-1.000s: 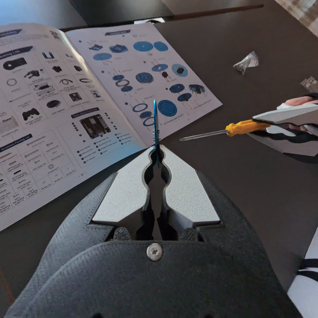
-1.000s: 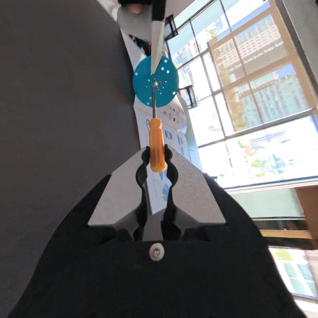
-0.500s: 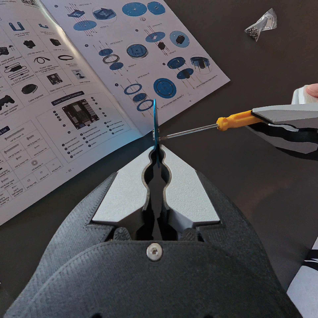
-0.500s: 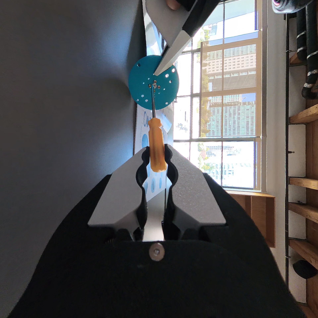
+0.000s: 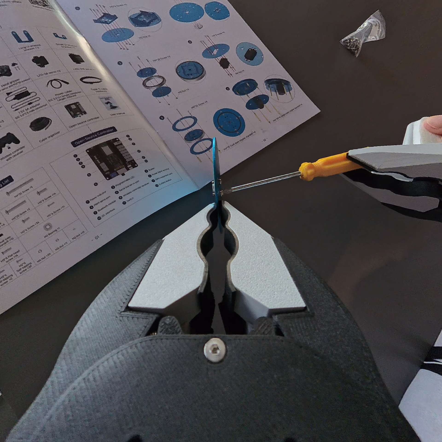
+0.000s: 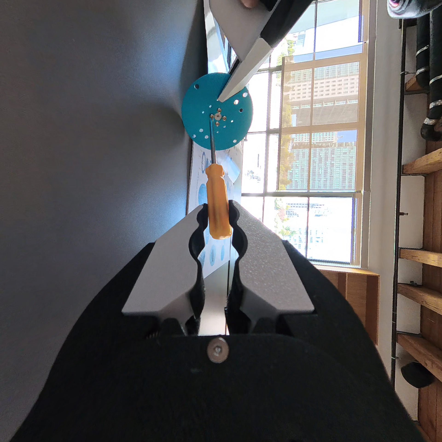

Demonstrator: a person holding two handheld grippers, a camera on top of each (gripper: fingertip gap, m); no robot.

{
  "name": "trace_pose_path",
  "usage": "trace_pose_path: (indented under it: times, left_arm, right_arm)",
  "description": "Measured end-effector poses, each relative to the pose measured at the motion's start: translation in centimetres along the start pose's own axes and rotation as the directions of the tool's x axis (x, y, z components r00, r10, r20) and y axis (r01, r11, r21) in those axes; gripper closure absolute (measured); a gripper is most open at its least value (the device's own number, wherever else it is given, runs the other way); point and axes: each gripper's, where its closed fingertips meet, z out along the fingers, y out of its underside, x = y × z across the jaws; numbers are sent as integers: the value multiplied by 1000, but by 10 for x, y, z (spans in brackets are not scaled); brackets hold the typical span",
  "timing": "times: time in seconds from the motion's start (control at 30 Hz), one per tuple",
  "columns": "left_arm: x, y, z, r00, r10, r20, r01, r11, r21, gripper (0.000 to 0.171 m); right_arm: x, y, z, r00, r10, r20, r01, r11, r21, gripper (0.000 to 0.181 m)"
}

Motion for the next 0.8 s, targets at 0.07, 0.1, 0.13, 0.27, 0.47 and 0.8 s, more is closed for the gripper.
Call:
trace_pose_path:
  times: [0.07, 0.1, 0.13, 0.27, 0.47, 0.8]
  left_arm:
    - [0, 0, 0, 1000, 1, 1, -1, 1000, 0, 171]
    - [0, 0, 0, 1000, 1, 1, -1, 1000, 0, 171]
    - [0, 0, 0, 1000, 1, 0, -1, 1000, 0, 171]
    - [0, 0, 0, 1000, 2, 1, -2, 1000, 0, 171]
    - [0, 0, 0, 1000, 7, 4, -7, 1000, -1, 171]
    - [1, 0, 1, 1000, 9, 5, -9, 1000, -1, 171]
  right_arm:
    - [0, 0, 0, 1000, -8, 0, 8, 1000, -1, 165]
    - [0, 0, 0, 1000, -10, 0, 10, 1000, -2, 165]
    - [0, 0, -1, 1000, -12, -2, 12, 1000, -4, 165]
    - [1, 0, -1, 1000, -21, -5, 21, 1000, -5, 165]
    - [3, -1, -2, 999, -34, -12, 34, 999, -4, 165]
    - [4, -1, -2, 999, -43, -11, 43, 999, -7, 165]
